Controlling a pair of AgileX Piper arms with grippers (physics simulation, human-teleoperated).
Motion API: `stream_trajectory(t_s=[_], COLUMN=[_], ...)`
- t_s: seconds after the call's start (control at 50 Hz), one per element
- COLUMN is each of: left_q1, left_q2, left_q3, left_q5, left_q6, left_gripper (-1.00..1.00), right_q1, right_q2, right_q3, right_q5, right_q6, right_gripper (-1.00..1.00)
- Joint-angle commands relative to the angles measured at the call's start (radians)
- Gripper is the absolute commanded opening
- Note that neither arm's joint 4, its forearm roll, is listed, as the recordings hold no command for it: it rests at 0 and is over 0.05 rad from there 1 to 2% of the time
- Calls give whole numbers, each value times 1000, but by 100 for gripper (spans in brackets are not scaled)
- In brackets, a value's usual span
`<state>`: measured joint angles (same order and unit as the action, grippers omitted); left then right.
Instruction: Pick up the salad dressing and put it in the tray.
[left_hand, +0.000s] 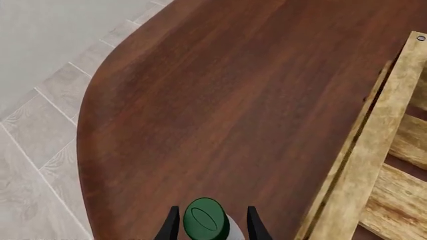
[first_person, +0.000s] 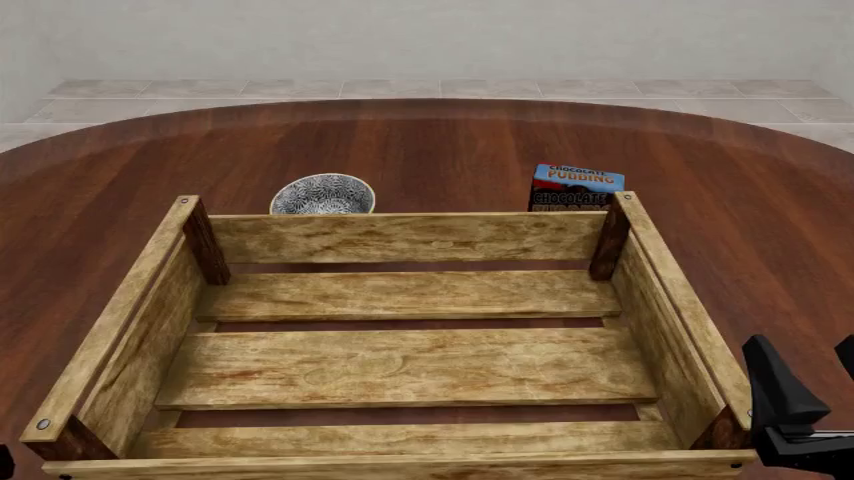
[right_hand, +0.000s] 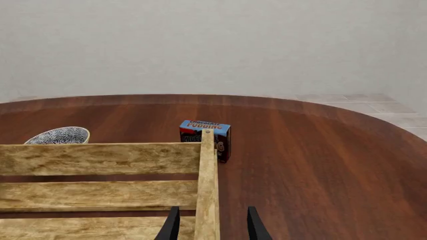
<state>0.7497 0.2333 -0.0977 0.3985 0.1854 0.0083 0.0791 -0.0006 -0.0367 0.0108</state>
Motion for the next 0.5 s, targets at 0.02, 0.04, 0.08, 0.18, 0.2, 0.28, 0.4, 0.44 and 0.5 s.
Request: stream_trajectory(t_s=[0.02,0.04,0.08,0.18,0.2,0.28,0.4,0.44,0.5], left_q1=[12,12,12,15,12,16,12,9,19], left_q2=[40,42,49,60,61,74,89,89,112], left_q3=[21,22,24,32,34,39,51,52,53], left_q5=[-44,-46,-52,-65,-64,-76,-90,-89,-111], left_q6=[8,6,5,10,4,5,-1,-3,3], left_gripper=[100,100,100,100,100,100,100,100,-100], right_q1=[0,0,-1,0,0,-1,-2,-3,-4], right_q2=[2,2,2,1,0,0,6,6,4], right_q3=[0,0,0,0,0,0,0,0,0], right_q5=[-2,-1,-1,0,1,1,-3,-4,-2], right_q6=[0,0,0,0,0,1,2,2,4], right_gripper=[100,100,100,100,100,100,100,100,100])
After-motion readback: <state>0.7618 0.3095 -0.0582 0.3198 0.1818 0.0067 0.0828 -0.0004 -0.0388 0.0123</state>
